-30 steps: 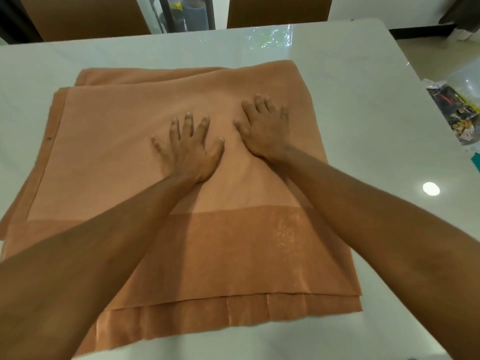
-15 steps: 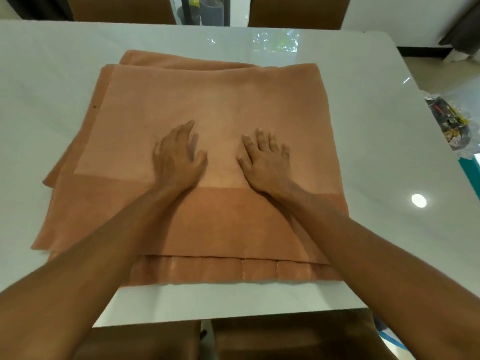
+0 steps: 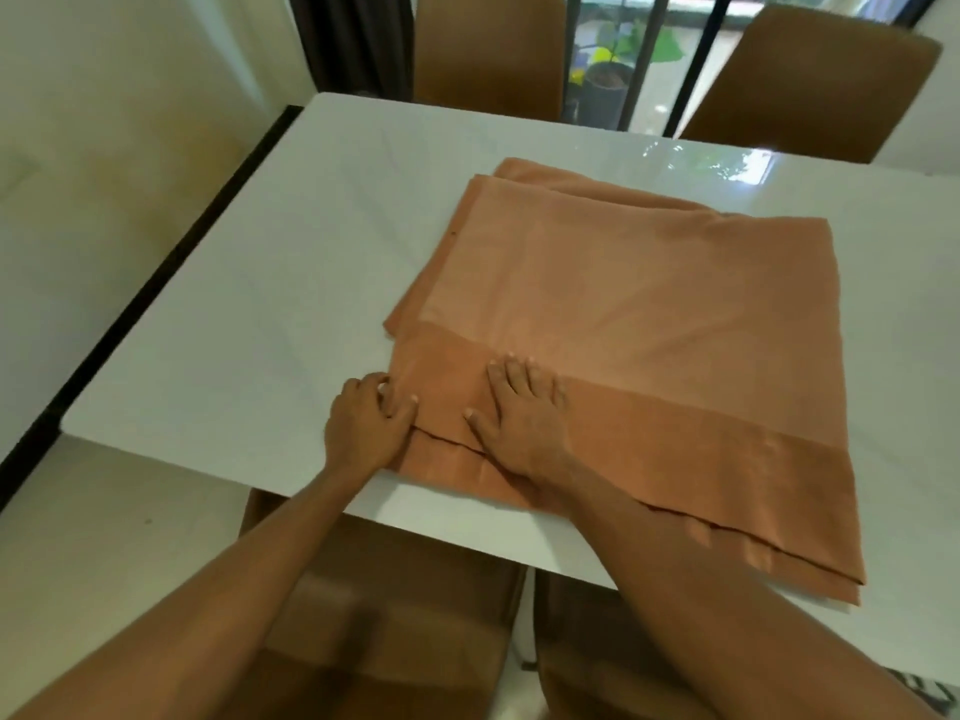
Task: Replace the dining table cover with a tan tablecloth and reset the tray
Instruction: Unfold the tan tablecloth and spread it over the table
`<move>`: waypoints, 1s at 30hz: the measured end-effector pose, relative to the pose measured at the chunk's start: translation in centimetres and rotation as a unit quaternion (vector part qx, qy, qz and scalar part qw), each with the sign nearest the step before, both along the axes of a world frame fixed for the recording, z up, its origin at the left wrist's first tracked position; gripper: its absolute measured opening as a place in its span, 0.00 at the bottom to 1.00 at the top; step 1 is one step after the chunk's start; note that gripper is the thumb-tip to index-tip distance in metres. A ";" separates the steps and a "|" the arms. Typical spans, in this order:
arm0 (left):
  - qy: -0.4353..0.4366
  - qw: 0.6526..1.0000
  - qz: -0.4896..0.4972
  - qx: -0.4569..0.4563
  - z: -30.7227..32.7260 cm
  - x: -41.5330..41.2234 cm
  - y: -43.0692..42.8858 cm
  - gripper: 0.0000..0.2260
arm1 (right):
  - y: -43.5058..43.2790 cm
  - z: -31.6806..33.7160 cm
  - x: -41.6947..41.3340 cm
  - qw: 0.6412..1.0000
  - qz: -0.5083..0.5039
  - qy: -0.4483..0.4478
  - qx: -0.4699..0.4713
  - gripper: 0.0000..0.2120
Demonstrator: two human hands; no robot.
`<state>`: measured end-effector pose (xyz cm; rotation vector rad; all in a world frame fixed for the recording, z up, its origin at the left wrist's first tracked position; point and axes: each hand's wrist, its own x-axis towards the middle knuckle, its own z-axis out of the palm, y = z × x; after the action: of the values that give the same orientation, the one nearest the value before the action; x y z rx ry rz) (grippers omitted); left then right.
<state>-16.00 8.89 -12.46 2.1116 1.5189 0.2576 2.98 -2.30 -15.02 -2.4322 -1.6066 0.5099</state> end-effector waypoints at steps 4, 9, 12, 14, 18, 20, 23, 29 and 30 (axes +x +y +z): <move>-0.038 0.987 0.067 -0.138 0.2 0.7 0.5 0.33 | -0.3 -0.2 0.7 1.000 -0.003 -0.005 -0.011 0.43; -0.160 0.940 0.116 -0.277 0.6 1.0 2.0 0.21 | -0.4 0.1 0.8 0.999 0.012 0.023 -0.020 0.46; -0.177 0.947 0.115 -0.241 1.1 1.4 2.0 0.14 | -0.6 0.6 0.4 0.998 0.027 0.060 -0.007 0.46; -0.193 0.951 0.105 -0.218 1.9 2.0 1.8 0.09 | -0.9 1.2 -0.5 0.994 0.043 0.095 0.023 0.48; -0.255 0.941 0.077 -0.211 3.8 4.3 1.0 0.12 | -1.2 1.9 -3.0 0.985 0.083 0.124 0.085 0.58; -0.282 0.939 0.041 -0.193 5.0 6.1 0.1 0.16 | -1.1 2.1 -4.5 0.969 0.031 0.202 0.136 0.57; -0.298 0.940 -0.060 -0.155 6.7 9.1 -1.6 0.15 | -0.9 3.0 -5.6 0.894 -0.162 0.319 0.268 0.39; -0.283 0.935 -0.205 -0.055 6.6 11.4 -4.5 0.14 | -1.8 5.6 1.6 0.755 -0.348 0.371 0.414 0.11; -0.244 0.945 -0.214 -0.030 5.7 11.1 -4.7 0.16 | -2.1 5.5 3.3 0.737 -0.392 0.359 0.417 0.15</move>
<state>-4.86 4.14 -6.73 2.0646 0.7570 0.5194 6.33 -4.41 -9.49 -1.6133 -0.2632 0.3582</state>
